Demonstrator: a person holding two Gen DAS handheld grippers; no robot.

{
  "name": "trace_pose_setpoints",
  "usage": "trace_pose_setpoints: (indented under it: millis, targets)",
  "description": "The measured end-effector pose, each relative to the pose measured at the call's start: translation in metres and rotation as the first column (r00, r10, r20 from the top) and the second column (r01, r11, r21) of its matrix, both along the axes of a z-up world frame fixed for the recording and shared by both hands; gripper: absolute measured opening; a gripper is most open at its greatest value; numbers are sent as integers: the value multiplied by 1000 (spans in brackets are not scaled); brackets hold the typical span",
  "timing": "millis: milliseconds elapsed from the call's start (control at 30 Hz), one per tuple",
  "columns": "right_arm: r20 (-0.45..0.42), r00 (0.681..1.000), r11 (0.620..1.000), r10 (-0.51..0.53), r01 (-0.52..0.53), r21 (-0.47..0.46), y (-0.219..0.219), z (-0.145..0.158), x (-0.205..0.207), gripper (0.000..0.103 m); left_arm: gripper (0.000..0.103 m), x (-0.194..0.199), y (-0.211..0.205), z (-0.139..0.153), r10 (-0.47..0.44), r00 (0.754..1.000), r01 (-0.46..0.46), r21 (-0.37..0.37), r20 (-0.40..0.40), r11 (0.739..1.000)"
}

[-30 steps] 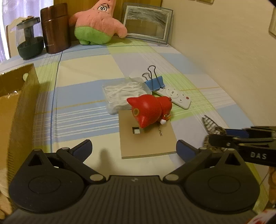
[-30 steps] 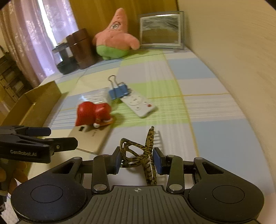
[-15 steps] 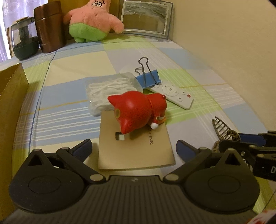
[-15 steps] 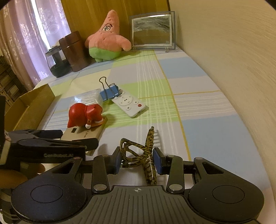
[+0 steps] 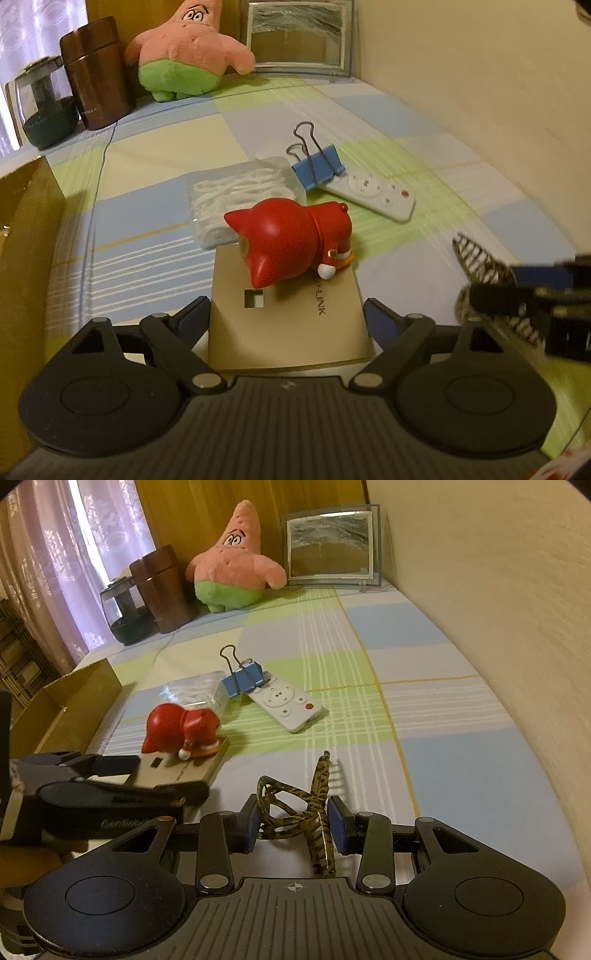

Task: Organize rigid objects
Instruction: 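Close the left tool on the gold router box and lift it, then carry the router box with the left tool to the box while the right tool carries the spring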

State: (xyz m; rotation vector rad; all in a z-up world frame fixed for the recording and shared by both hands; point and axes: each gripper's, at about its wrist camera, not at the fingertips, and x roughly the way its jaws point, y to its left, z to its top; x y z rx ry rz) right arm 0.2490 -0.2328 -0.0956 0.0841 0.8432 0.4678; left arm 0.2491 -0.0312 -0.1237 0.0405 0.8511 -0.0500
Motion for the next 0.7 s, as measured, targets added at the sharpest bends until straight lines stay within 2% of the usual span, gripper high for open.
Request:
trace_pose_setpoints:
  millis: [200, 700]
  targets:
    - [8, 1000, 1000, 5, -5, 4, 3, 7, -5, 35, 86, -21, 4, 10, -49, 998, 50, 50, -32, 997]
    - [38, 999, 999, 37, -37, 11, 20, 34, -29, 36, 85, -69, 19, 33, -80, 994, 81, 14, -68, 997]
